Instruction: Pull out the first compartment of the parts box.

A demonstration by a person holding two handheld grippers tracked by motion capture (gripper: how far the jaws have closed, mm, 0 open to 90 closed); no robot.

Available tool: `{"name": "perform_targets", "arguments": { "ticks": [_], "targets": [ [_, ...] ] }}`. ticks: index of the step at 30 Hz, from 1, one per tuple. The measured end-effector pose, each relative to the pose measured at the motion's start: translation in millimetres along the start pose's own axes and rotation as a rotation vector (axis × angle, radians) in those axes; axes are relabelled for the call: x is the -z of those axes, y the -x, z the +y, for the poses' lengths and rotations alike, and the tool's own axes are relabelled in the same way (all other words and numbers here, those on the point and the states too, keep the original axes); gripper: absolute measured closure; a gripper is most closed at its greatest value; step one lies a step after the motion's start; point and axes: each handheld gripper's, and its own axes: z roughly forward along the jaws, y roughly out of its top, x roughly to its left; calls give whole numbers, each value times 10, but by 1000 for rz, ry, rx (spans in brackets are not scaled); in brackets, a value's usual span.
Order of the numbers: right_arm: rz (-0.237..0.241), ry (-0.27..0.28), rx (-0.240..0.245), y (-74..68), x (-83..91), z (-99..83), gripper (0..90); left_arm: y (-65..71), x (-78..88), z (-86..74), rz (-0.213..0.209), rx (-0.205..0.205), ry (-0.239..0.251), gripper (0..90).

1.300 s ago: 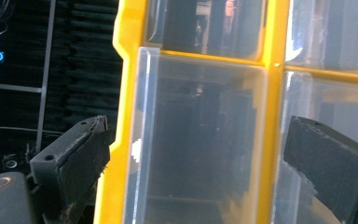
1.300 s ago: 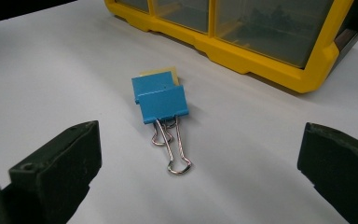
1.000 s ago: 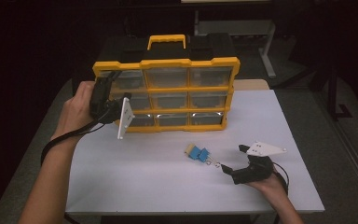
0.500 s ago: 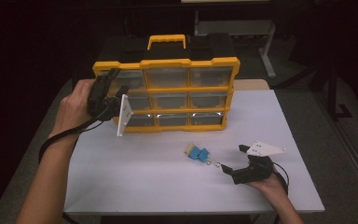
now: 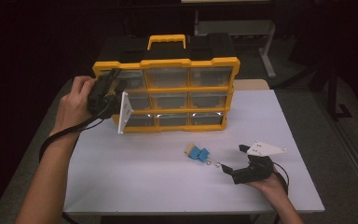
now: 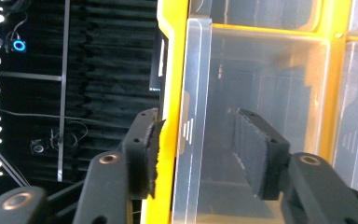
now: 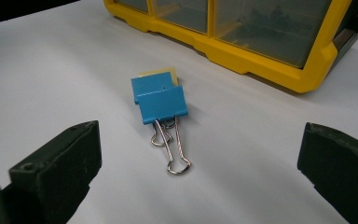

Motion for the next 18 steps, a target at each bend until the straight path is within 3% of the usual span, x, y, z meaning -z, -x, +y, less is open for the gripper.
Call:
{"name": "perform_targets", "arguments": {
  "ticks": [6, 18],
  "targets": [
    [-1, 1, 0, 1, 0, 0, 0, -15, -9, -2, 12, 1, -4, 592],
    [0, 1, -1, 1, 2, 0, 0, -27, -15, 19, -7, -6, -9, 662]
  ]
}}
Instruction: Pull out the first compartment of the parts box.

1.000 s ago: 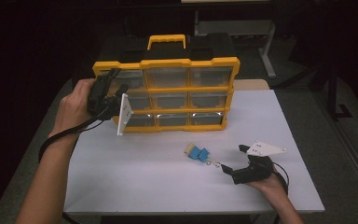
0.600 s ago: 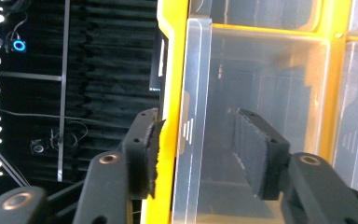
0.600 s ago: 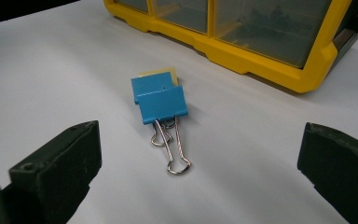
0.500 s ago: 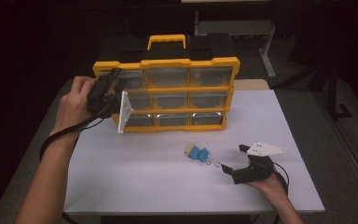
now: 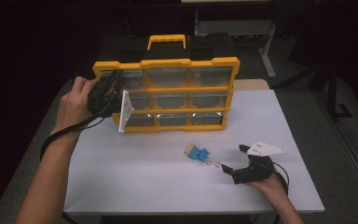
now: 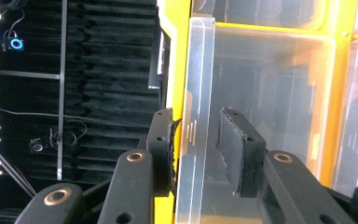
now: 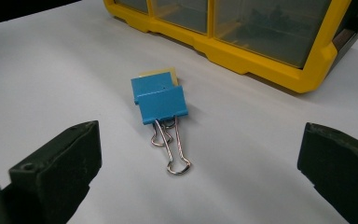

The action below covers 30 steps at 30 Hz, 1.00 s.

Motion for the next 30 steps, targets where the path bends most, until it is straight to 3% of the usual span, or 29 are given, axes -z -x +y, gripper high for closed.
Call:
{"name": "perform_targets", "arguments": {
  "ticks": [22, 30],
  "targets": [
    [2, 2, -2, 3, 2, 0, 0, -18, -5, 4, -6, -6, -11, 746],
    [3, 3, -3, 1, 5, 0, 0, -9, -4, 12, 3, -30, -20, 782]
  ]
}}
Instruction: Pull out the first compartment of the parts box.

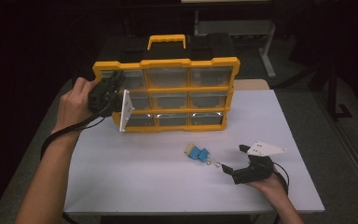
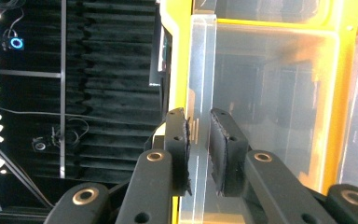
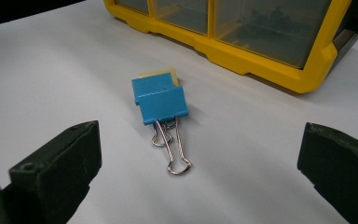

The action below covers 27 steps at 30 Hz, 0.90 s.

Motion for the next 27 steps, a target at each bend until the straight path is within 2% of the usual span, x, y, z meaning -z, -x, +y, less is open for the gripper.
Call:
{"name": "perform_targets", "arguments": {
  "ticks": [5, 14, 27],
  "targets": [
    [0, -1, 0, -1, -1, 0, 0, 4, 8, 7, 5, -15, -6, 791],
    [1, 0, 0, 1, 0, -1, 0, 20, 19, 19, 10, -16, -9, 798],
    [-1, 1, -1, 1, 1, -1, 0, 19, 125, 28, 12, -15, 2, 797]
  ]
}}
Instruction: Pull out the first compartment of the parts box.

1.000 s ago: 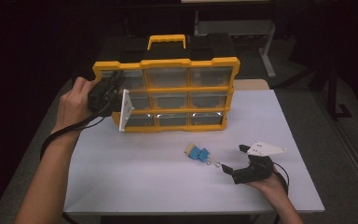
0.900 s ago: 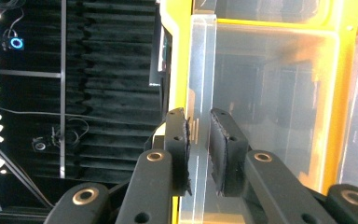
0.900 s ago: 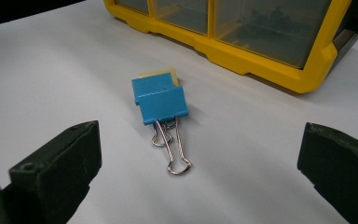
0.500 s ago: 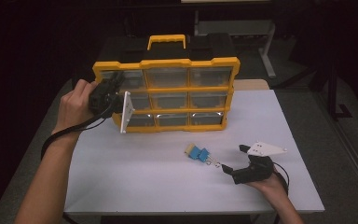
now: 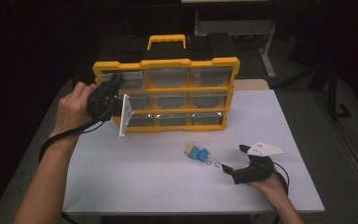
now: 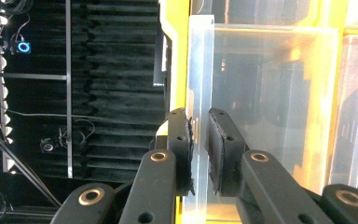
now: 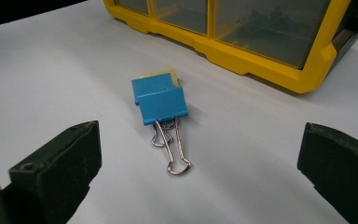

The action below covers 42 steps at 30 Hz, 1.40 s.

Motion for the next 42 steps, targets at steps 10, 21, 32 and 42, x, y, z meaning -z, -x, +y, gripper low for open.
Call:
{"name": "perform_targets", "arguments": {
  "ticks": [10, 21, 32, 42],
  "targets": [
    [0, -1, 0, 0, -8, -1, 0, 1, 92, 13, 2, -3, 5, 797],
    [1, -1, -3, 2, -9, -3, 0, 3, 173, 28, 5, -12, 9, 797],
    [0, -1, -1, -1, -10, -4, 0, 12, 287, 61, 14, -18, 24, 797],
    [-1, -2, -3, -1, -10, -4, 0, 12, 403, 75, 14, -24, 35, 797]
  ]
}}
